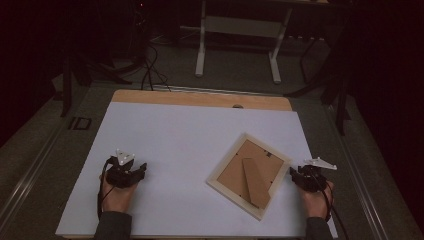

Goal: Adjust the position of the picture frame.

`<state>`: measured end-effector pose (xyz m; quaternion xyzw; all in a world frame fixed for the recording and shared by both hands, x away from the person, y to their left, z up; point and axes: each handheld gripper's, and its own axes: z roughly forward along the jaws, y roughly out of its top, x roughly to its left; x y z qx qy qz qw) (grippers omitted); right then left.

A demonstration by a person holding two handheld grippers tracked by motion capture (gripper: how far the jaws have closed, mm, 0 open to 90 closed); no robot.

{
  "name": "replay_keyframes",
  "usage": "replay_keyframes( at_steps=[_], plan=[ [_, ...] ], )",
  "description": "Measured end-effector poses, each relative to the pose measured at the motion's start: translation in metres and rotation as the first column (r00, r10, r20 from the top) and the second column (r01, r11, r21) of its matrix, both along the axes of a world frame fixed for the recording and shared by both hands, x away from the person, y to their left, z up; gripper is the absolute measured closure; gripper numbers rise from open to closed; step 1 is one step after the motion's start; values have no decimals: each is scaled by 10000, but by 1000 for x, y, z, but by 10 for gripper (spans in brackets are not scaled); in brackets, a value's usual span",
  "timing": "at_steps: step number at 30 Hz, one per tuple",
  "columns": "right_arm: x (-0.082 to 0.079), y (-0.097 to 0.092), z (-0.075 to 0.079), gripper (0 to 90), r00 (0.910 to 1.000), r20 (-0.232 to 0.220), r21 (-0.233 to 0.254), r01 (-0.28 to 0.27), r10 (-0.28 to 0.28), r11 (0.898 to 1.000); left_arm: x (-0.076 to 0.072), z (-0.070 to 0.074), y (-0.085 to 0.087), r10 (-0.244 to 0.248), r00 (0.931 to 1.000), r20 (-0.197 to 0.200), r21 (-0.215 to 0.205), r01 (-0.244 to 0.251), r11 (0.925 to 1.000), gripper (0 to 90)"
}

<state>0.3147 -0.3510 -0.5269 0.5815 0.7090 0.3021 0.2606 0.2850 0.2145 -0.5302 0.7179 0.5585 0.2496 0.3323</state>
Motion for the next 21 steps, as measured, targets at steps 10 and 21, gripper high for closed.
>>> replay_keyframes(
  at_steps=[10,21],
  plan=[
    [-3,2,1,710,9995,24,302,-312,312,9991,-4,7,-4,-627,9978,191,-657,639,9958,527],
    [-2,4,3,809,9986,167,419,-515,509,9978,-13,18,-30,-2065,9781,255,-915,2080,9738,712]
  ],
)
